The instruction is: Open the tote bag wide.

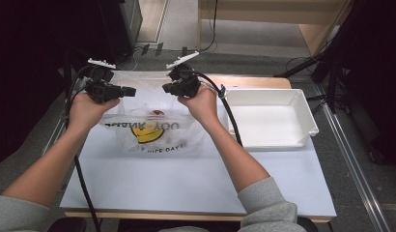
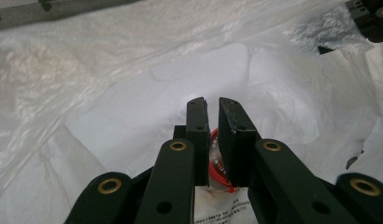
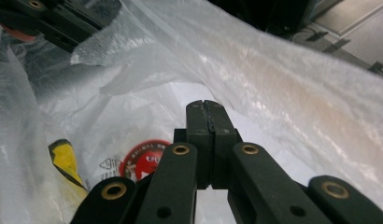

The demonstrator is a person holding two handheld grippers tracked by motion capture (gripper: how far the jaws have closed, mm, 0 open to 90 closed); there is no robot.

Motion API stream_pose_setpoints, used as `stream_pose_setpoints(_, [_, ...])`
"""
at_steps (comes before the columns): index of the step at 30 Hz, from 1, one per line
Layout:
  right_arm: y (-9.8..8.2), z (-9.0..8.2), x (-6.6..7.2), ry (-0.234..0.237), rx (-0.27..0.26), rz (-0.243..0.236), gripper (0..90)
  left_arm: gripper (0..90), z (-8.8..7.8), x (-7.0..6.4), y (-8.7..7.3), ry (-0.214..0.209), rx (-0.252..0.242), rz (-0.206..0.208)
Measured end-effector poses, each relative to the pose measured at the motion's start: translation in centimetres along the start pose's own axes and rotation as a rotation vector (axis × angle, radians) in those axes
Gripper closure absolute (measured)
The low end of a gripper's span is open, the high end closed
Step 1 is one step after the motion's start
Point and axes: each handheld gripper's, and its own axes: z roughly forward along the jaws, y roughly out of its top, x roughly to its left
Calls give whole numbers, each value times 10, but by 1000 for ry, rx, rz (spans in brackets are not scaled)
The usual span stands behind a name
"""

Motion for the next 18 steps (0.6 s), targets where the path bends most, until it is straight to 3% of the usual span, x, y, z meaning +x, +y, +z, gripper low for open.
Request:
stream_pose_setpoints(12, [-17,10,-5,4,21,22,900,833,13,7,-23,5,3,-24])
stream_pose_setpoints(18, [-23,15,-5,3,22,26,900,832,16,12,-31,9,-18,-22])
